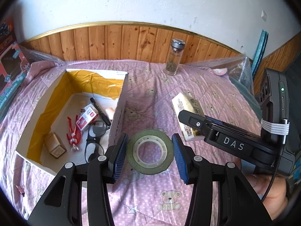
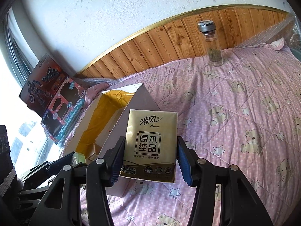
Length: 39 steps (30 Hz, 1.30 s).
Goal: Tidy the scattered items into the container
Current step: 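Lift and carry the tape roll and tissue pack with both tools toward the box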
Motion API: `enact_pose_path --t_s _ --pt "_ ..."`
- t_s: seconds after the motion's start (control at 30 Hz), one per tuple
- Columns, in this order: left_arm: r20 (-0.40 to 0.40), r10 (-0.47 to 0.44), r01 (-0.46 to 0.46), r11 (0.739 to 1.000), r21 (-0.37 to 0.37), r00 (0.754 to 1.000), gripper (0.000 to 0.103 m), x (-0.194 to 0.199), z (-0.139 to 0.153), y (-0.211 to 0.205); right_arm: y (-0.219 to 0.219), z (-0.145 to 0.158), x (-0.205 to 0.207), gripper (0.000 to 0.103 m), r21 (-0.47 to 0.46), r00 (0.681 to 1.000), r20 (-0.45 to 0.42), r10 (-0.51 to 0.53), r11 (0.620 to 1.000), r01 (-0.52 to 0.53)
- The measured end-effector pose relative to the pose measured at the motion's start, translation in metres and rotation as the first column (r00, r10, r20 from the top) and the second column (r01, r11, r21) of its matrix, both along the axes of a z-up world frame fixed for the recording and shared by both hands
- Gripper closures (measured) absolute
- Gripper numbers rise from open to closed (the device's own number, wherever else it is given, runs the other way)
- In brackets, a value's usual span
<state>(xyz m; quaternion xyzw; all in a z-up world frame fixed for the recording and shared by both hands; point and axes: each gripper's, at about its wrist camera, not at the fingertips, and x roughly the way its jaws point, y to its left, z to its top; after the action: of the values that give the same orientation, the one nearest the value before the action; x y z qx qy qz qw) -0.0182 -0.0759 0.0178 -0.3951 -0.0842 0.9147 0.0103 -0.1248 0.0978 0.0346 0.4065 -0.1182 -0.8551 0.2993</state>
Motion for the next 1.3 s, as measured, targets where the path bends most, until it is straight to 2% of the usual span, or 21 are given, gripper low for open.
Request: enact_pose_path --t_s 0.43,0.83,1.3 --pt "0.000 0.075 -0.075 0.994 0.079 0.997 0.053 0.030 -0.002 -0.052 -0.032 0.014 0.031 0.049 0.028 0.996 -0.060 0.073 0.997 -0.071" --pt "0.023 0.143 -0.145 0.975 0.171 0.989 0.053 0.055 -0.012 -0.100 -0.061 0.028 0.090 0.049 0.083 0.977 -0.150 0.154 0.986 -0.142" --pt "-0.030 0.214 -0.204 0.958 0.202 0.976 0.053 0.049 0.017 -0.157 -0.094 0.047 0.108 0.049 0.105 0.960 -0.181 0.214 0.975 -0.198"
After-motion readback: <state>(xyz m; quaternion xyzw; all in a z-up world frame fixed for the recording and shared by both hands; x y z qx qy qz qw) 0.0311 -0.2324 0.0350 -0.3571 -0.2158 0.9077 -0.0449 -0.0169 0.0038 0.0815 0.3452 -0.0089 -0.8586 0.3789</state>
